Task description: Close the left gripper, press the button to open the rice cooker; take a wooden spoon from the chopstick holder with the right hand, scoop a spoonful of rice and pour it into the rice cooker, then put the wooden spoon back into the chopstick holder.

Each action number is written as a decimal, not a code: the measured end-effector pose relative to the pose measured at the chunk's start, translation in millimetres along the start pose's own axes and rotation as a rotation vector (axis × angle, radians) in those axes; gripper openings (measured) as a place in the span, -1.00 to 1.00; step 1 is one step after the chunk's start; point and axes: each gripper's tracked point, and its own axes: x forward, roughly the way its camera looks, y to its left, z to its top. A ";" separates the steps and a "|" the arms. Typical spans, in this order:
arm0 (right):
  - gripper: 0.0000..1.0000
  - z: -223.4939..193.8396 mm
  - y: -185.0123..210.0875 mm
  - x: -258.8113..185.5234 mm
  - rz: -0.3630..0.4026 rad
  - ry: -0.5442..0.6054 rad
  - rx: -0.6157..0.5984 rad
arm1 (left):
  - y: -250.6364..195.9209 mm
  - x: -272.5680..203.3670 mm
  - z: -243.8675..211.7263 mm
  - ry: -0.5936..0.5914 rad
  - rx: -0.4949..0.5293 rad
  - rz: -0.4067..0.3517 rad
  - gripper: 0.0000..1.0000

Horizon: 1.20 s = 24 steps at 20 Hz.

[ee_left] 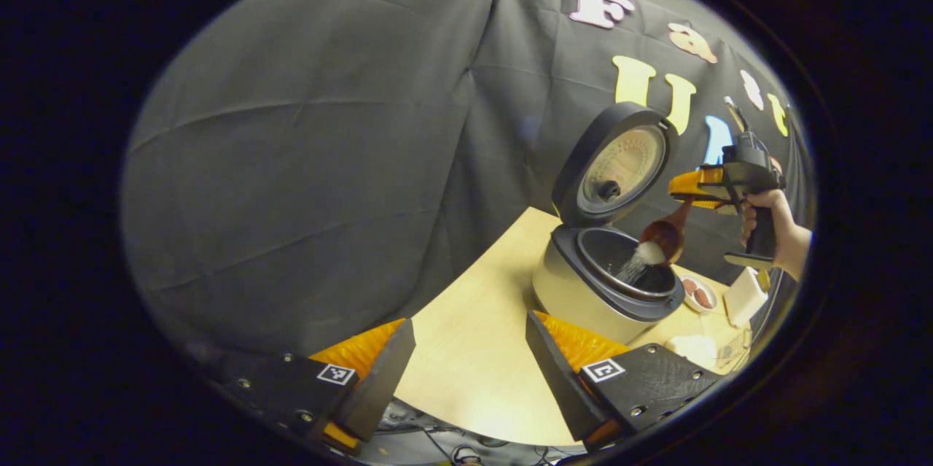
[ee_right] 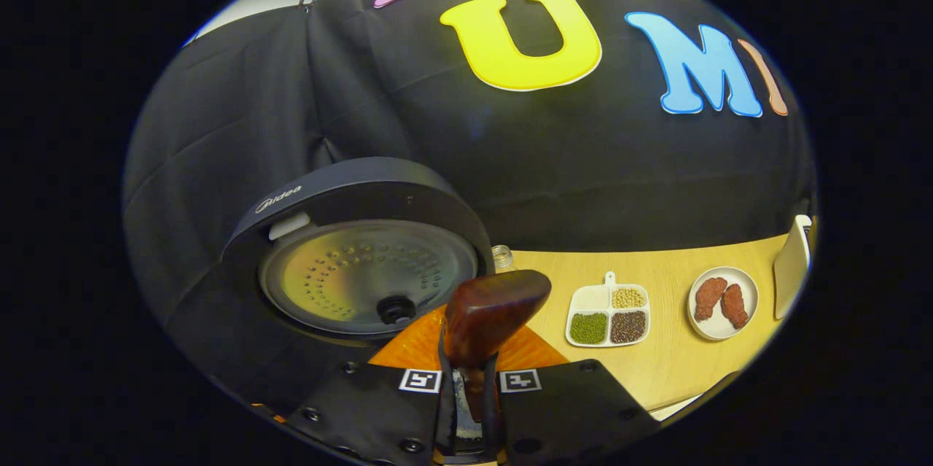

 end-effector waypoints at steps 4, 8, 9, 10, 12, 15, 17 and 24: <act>-0.70 0.4 7.5 -1.3 0.009 -0.003 -0.017 | 5.5 -8.6 -5.1 0.001 0.006 0.015 0.93; -0.78 4.3 12.2 -1.4 0.024 -0.019 -0.049 | 13.0 -9.8 -4.1 0.002 -0.004 0.032 0.97; -0.78 5.4 14.7 -3.0 0.026 -0.023 -0.068 | 13.0 -12.2 -5.0 0.001 -0.007 0.033 0.97; -0.70 7.9 16.8 -3.4 0.029 -0.029 -0.092 | 13.5 -14.1 -3.9 -0.001 -0.006 0.035 0.94; -0.70 13.7 24.0 -3.5 0.039 -0.044 -0.135 | 14.1 -16.4 -1.5 -0.006 0.005 0.035 0.93; -0.70 26.2 29.7 -7.4 0.047 -0.074 -0.179 | 9.0 -18.2 -1.1 -0.014 0.020 0.032 0.93; -0.70 28.8 33.6 -6.8 0.055 -0.084 -0.224 | 8.5 -18.6 -3.3 -0.009 0.028 0.035 0.97; -0.70 23.7 50.1 -11.5 0.091 -0.097 -0.366 | 2.6 -21.7 -0.3 -0.019 0.078 0.033 0.97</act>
